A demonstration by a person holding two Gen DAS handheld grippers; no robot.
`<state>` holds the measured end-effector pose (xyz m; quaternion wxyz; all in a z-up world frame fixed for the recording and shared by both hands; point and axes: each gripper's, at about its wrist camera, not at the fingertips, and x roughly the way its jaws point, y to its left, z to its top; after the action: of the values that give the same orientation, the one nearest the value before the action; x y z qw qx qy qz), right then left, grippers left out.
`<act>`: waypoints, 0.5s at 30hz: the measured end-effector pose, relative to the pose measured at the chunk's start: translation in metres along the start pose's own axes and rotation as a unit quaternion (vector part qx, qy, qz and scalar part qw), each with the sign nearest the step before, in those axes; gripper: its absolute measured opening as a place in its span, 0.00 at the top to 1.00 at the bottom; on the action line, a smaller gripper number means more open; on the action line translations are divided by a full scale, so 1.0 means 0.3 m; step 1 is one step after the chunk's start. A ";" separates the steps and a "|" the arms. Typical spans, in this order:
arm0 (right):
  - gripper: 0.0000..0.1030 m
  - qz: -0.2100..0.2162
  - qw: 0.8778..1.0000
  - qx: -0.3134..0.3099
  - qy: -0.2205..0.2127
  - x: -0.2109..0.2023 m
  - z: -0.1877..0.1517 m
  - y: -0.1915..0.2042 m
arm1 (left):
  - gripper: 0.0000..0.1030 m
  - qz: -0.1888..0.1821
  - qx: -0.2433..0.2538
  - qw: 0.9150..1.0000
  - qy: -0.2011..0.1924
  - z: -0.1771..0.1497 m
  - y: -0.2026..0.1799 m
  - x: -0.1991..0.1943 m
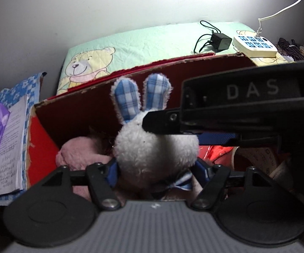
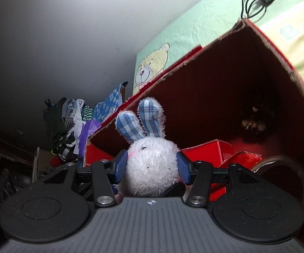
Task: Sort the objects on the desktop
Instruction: 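Lift the white bunny with the right gripper over the red box, then lower the white bunny into the box beside the teddy bear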
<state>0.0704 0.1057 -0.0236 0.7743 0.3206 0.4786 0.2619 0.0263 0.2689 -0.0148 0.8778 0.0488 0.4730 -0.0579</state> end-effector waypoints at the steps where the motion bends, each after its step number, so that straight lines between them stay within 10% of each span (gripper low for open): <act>1: 0.48 -0.001 1.000 0.002 0.000 0.005 -0.004 0.004 | 0.30 -0.003 0.000 1.000 -0.002 -0.008 0.011 -0.005; 15: 0.41 -0.006 0.999 0.022 0.028 0.033 0.010 -0.022 | 0.32 -0.013 -0.002 1.000 0.013 -0.013 0.044 -0.003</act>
<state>0.0778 0.1077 -0.0333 0.7553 0.3269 0.5074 0.2553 0.0246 0.2826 -0.0159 0.8709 0.0417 0.4851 -0.0672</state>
